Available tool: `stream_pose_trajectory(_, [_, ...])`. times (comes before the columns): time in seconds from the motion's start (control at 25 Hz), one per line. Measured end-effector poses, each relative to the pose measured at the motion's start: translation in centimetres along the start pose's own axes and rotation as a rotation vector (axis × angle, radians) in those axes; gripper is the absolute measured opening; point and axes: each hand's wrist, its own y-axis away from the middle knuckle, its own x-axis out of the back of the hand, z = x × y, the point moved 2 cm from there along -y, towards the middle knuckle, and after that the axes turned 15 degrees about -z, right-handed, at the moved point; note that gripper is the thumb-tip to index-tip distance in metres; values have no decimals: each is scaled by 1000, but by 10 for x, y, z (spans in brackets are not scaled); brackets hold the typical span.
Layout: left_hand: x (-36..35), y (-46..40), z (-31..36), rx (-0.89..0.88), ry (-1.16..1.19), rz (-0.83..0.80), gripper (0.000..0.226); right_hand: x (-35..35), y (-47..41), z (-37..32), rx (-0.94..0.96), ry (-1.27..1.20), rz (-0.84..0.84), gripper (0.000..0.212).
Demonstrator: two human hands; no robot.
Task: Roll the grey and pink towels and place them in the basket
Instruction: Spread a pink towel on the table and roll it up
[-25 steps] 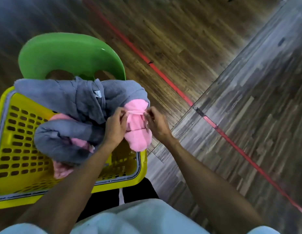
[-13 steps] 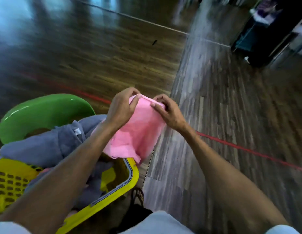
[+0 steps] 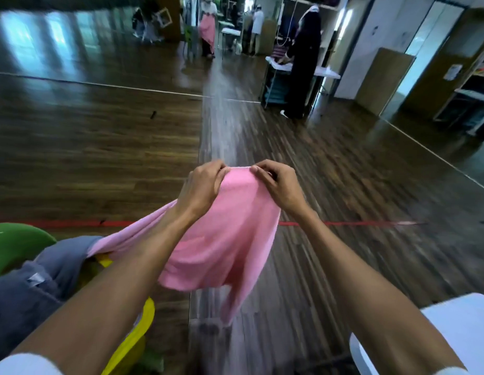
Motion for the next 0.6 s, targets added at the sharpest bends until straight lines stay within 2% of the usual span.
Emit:
stream_pose_trajectory(0.24, [-50, -35, 54, -10, 2, 40, 23, 55, 27, 40, -5, -24, 90, 20])
stream_pose_trajectory(0.52, [-91, -25, 56, 47, 21, 15, 19, 37, 40, 93, -36, -157, -58, 16])
stream_pose_trajectory(0.6, [-98, -11, 49, 73, 64, -4, 18, 17, 47, 99, -63, -229, -152, 12])
